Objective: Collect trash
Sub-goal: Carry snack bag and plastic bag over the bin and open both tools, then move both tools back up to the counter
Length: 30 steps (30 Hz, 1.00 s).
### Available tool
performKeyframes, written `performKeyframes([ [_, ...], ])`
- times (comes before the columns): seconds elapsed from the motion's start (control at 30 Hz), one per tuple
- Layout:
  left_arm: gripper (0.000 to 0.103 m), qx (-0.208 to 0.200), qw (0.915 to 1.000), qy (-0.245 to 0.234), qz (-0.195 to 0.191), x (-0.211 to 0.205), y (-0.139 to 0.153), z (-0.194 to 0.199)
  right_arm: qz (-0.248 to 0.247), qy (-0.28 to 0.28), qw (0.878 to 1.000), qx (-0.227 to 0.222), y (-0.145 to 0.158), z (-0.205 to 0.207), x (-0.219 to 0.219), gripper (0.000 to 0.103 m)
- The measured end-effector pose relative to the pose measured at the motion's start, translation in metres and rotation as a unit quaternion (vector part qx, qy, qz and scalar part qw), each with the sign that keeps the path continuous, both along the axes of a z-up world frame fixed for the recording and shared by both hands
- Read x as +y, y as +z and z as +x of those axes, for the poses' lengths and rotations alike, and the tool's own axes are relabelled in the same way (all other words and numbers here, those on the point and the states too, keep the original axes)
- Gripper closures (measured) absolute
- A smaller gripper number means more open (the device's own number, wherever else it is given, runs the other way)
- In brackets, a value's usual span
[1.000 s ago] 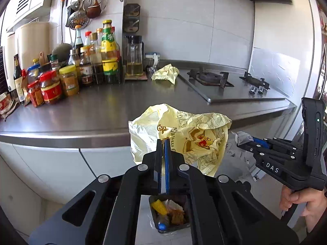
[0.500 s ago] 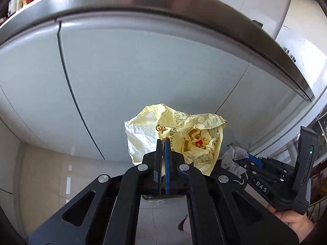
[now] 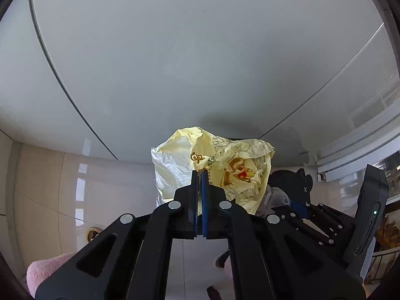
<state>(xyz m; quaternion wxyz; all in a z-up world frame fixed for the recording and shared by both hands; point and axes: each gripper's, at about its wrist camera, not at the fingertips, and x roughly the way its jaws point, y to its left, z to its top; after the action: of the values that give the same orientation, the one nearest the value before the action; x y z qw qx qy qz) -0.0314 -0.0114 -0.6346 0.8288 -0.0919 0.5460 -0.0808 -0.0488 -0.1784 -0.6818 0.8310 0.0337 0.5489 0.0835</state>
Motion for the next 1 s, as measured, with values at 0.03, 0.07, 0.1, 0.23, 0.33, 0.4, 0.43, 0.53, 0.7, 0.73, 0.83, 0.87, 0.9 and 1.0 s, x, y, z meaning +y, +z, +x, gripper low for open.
performKeyframes([
  [0.03, 0.102, 0.003, 1.0, 0.001, 0.001, -0.002, -0.004, 0.004, -0.003, 0.001, 1.0, 0.004, -0.005, 0.004, 0.002, 0.085],
  [0.07, 0.102, 0.007, 1.0, 0.0, 0.001, -0.003, -0.008, 0.008, -0.006, 0.002, 1.0, 0.009, -0.01, 0.008, 0.002, 0.085],
  [0.1, 0.102, 0.01, 0.9999, 0.0, -0.001, -0.004, -0.012, 0.012, -0.009, 0.003, 1.0, 0.013, -0.015, 0.012, 0.003, 0.084],
  [0.23, 0.102, 0.022, 0.9997, 0.0, -0.011, -0.003, -0.023, 0.027, -0.01, 0.008, 1.0, 0.028, -0.027, 0.022, 0.005, 0.082],
  [0.33, 0.1, 0.03, 0.9994, -0.008, -0.014, -0.004, -0.03, 0.035, -0.007, 0.006, 0.999, 0.04, -0.033, 0.026, 0.005, 0.075],
  [0.4, 0.096, 0.03, 0.9994, -0.014, -0.013, -0.008, -0.031, 0.038, -0.005, 0.001, 0.999, 0.048, -0.037, 0.029, 0.005, 0.045],
  [0.43, 0.088, 0.028, 0.9994, -0.015, -0.014, -0.009, -0.031, 0.039, -0.001, -0.001, 0.999, 0.048, -0.038, 0.028, 0.004, 0.039],
  [0.53, 0.073, 0.021, 0.9996, -0.014, -0.014, -0.008, -0.028, 0.038, 0.002, -0.003, 0.999, 0.049, -0.037, 0.027, 0.002, 0.028],
  [0.7, 0.052, -0.001, 0.9998, -0.018, -0.013, -0.004, -0.011, 0.029, 0.006, -0.01, 0.999, 0.035, -0.026, 0.02, -0.007, 0.014],
  [0.73, 0.046, -0.007, 0.9997, -0.017, -0.014, -0.004, -0.005, 0.027, 0.007, -0.011, 0.999, 0.031, -0.023, 0.018, -0.009, 0.013],
  [0.83, 0.031, -0.032, 0.9993, -0.015, -0.006, 0.0, 0.019, 0.017, 0.006, -0.01, 1.0, 0.01, -0.004, 0.012, -0.014, 0.01],
  [0.87, 0.024, -0.039, 0.9992, -0.012, 0.002, 0.002, 0.027, 0.014, 0.005, -0.01, 1.0, 0.001, 0.003, 0.01, -0.018, 0.009],
  [0.9, 0.021, -0.044, 0.999, -0.008, 0.008, 0.005, 0.037, 0.011, 0.006, -0.011, 1.0, -0.011, 0.014, 0.007, -0.02, 0.009],
  [1.0, 0.015, -0.06, 0.9982, 0.002, 0.003, 0.016, 0.068, 0.0, 0.019, -0.02, 0.999, -0.044, 0.046, 0.0, -0.031, 0.008],
])
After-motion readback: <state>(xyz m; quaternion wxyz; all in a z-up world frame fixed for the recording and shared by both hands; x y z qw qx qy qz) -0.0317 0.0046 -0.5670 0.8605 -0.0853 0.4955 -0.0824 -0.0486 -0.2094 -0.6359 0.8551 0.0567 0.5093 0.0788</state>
